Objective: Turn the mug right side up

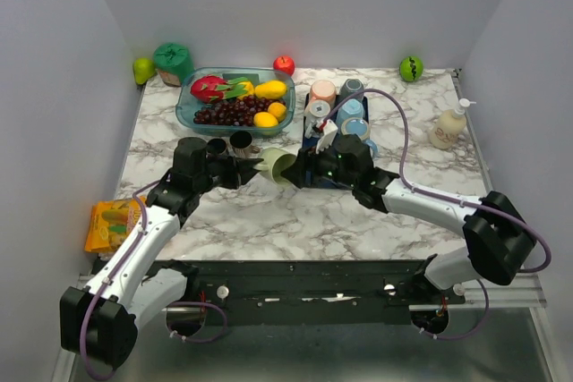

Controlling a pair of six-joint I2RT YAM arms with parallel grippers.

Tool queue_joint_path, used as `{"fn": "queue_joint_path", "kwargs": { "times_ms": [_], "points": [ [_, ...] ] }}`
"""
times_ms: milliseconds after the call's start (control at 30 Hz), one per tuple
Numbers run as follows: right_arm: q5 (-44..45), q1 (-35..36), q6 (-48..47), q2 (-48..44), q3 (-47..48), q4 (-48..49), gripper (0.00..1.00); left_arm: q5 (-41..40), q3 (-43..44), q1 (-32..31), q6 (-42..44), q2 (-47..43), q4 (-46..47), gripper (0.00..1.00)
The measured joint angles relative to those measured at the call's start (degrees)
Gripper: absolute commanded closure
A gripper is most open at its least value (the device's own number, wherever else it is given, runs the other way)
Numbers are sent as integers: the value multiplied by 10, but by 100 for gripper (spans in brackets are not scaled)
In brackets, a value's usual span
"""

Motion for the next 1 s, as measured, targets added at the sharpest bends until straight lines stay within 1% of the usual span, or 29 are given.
{"fn": "queue_joint_path", "kwargs": {
  "times_ms": [33, 133, 167, 233, 267, 367, 400, 433, 467, 500, 533, 633, 700, 733, 867, 1000],
  "points": [
    [1, 0, 0, 5, 1, 0, 34, 0, 3, 0, -2, 0, 0, 100],
    [2, 0, 0, 15, 8, 2, 54, 0, 8, 0, -3, 1, 0, 100],
    [2, 0, 0, 19, 12, 2, 65, 0, 8, 0, -4, 1, 0, 100],
    [5, 0, -3, 25, 20, 1, 74, 0, 8, 0, -4, 1, 0, 100],
    [11, -1, -2, 27, 23, -3, 83, 0, 8, 0, -4, 1, 1, 100],
    [23, -3, 0, 35, 29, -5, 99, 5, 8, 0, -4, 1, 1, 99],
    [29, -3, 0, 40, 32, -9, 99, 8, 8, -3, -3, 1, 1, 91],
    [31, -3, 0, 44, 37, -17, 99, 10, 8, -7, -2, 0, 0, 70],
    [31, -2, -1, 47, 44, -27, 99, 8, 8, -6, 0, 0, -1, 59],
    [32, -1, -1, 51, 52, -38, 99, 6, 8, -4, 5, 1, -3, 51],
    [32, -1, -1, 54, 61, -50, 99, 4, 8, -3, 14, 0, -5, 38],
    [31, 0, -4, 67, 97, -110, 99, -14, 9, 6, 65, 1, -22, 22],
    [34, 0, -11, 75, 122, -154, 99, -33, 15, 17, 111, 2, -52, 18],
    [36, 0, -14, 80, 134, -175, 99, -41, 20, 23, 136, 3, -67, 14],
    [50, 0, -43, 107, 185, -251, 99, -95, 51, 35, 236, 10, -128, 13],
    [64, 0, -80, 145, 247, -336, 99, -134, 83, 34, 392, 12, -136, 13]
  ]
}}
